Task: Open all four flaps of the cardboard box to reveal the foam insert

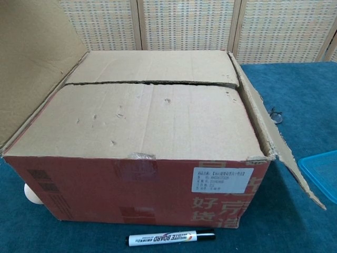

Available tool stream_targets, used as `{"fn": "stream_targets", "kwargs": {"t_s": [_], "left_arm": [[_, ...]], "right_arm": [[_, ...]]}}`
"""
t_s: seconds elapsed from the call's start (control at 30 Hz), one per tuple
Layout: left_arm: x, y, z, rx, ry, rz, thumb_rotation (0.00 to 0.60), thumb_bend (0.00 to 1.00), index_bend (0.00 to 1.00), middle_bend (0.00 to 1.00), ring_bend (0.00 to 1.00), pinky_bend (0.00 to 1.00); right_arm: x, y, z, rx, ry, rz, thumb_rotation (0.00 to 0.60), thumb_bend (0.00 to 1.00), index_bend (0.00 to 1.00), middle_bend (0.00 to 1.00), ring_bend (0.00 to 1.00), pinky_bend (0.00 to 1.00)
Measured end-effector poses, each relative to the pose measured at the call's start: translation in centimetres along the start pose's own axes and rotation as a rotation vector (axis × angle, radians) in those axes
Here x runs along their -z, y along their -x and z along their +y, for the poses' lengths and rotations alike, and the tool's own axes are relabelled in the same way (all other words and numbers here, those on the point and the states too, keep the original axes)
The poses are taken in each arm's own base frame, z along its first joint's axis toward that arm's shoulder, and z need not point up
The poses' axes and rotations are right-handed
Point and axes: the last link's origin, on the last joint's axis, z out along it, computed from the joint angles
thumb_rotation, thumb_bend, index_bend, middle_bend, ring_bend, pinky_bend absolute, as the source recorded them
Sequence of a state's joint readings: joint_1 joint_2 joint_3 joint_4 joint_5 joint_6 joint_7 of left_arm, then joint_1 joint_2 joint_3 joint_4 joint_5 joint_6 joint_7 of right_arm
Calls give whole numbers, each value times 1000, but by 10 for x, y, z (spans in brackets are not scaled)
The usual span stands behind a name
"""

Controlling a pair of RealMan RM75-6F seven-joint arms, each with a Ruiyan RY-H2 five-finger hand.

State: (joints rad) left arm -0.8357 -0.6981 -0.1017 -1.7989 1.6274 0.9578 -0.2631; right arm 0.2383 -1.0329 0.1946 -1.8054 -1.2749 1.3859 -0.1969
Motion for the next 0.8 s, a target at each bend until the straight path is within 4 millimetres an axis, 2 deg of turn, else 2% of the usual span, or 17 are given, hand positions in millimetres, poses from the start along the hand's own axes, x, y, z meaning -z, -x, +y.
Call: {"fn": "stream_targets", "kwargs": {"t_s": [0.2,0.43,0.57,0.63,0.8], "left_arm": [[13,-2,-5,-23,-39,-27,57,670,609,424,201,0],[26,10,-14,-24,-111,-68,55,539,587,406,193,0],[30,22,-17,-15,-149,-69,54,486,423,296,104,0],[30,30,-17,0,-166,-58,54,428,333,216,40,0],[25,54,-12,37,-188,-40,56,333,126,43,0,0]], "right_arm": [[0,-2,1,0,4,4,600,182,0,0,0,0],[0,-3,3,-4,6,3,600,182,0,0,0,0],[0,-1,4,-9,7,-3,600,182,0,0,0,0],[1,0,4,-12,7,-5,600,182,0,0,0,0],[3,0,6,-16,8,-5,600,182,0,0,0,0]]}}
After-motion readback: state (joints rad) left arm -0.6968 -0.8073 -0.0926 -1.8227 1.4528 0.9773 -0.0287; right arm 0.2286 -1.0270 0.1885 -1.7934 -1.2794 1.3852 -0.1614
